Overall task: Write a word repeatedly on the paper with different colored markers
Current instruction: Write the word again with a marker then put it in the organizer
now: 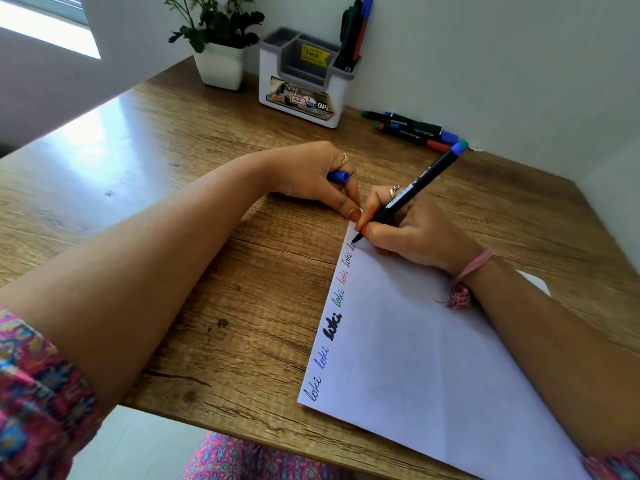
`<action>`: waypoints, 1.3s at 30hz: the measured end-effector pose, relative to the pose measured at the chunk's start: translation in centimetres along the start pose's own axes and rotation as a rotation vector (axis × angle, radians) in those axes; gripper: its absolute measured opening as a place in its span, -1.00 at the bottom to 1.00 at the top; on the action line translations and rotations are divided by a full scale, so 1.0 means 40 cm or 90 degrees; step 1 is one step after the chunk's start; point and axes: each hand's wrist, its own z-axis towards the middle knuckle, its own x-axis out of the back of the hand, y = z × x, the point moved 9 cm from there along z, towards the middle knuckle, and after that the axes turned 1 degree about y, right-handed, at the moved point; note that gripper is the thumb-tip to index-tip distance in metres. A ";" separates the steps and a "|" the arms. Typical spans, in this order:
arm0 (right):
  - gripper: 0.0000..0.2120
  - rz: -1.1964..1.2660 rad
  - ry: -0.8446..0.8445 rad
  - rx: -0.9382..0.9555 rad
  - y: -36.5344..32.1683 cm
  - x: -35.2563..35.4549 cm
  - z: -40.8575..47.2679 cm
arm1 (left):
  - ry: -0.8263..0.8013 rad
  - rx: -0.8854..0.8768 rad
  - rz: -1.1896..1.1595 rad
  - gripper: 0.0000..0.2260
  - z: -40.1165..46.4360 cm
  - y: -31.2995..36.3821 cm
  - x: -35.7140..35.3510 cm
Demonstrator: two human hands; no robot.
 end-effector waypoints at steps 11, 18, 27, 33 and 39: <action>-0.94 -0.011 0.024 -0.008 0.006 0.007 0.003 | 0.008 0.003 0.020 -0.90 0.004 -0.006 0.003; -0.90 -0.002 0.038 0.001 0.009 0.012 0.006 | 0.005 0.001 0.010 -0.90 0.007 -0.005 0.001; -0.89 -0.003 0.061 0.001 0.014 0.020 0.007 | -0.001 0.001 0.010 -0.90 0.005 -0.004 0.000; -0.93 0.005 0.058 0.006 0.008 0.015 0.006 | 0.003 0.000 0.007 -0.89 0.003 -0.002 0.002; -0.92 0.061 0.139 0.005 0.013 0.051 0.002 | 0.011 -0.007 0.004 -0.76 -0.005 0.002 0.006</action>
